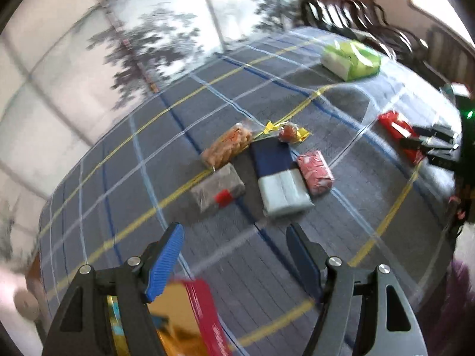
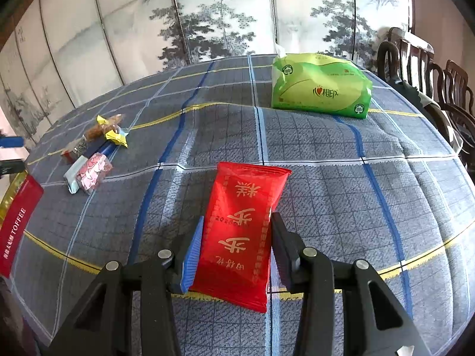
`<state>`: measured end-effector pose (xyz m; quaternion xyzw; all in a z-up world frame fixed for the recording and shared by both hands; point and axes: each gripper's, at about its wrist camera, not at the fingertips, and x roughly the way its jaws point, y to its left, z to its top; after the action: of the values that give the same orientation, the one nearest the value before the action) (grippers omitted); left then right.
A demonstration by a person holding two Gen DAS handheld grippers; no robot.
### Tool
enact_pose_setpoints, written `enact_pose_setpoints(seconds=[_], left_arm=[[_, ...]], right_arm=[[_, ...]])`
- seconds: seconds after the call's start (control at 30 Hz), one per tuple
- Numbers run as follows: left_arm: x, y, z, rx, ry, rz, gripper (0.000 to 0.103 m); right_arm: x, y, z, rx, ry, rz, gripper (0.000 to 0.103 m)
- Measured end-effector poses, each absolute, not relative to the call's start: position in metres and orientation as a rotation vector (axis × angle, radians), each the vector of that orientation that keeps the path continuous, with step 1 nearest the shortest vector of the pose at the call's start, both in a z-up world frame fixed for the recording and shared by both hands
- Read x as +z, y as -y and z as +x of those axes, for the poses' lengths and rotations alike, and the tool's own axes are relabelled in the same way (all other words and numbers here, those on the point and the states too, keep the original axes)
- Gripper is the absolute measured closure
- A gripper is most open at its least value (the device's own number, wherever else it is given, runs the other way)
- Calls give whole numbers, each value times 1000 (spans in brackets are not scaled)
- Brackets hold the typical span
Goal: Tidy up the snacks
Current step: 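Grasp the clear bag of dark snack with the left tool while the right tool holds the red packet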
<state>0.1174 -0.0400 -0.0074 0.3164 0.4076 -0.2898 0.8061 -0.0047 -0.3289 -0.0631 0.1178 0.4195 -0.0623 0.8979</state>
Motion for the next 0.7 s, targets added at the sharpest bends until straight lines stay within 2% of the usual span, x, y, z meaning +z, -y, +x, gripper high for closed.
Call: enact_pose_setpoints(seconds=[0.3, 0.67, 0.7], left_arm=[[-46, 58, 180, -734, -961, 821, 30], [-77, 76, 213, -839, -1043, 839, 30], [-81, 75, 214, -851, -1068, 828, 36]], right_arm=[[-63, 330, -6, -121, -864, 255, 61], [-64, 330, -6, -120, -862, 255, 60], [-64, 330, -6, -120, -862, 256, 60]])
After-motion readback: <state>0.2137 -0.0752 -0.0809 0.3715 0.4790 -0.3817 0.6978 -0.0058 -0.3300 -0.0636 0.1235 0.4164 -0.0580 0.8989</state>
